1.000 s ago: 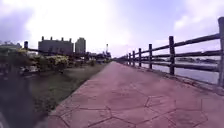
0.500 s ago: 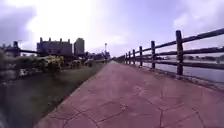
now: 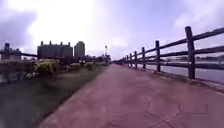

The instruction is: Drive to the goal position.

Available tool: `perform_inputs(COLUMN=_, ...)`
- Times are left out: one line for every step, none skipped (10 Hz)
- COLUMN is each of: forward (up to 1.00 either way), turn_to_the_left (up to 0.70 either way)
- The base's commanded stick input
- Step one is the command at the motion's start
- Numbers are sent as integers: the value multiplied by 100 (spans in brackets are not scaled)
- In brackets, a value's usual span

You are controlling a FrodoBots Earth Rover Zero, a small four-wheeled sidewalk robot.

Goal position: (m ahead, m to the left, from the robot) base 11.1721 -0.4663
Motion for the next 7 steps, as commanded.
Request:
perform_inputs(forward=100, turn_to_the_left=0)
perform_inputs(forward=100, turn_to_the_left=0)
perform_inputs(forward=100, turn_to_the_left=0)
perform_inputs(forward=100, turn_to_the_left=0)
perform_inputs(forward=100, turn_to_the_left=0)
perform_inputs(forward=100, turn_to_the_left=0)
perform_inputs(forward=100, turn_to_the_left=0)
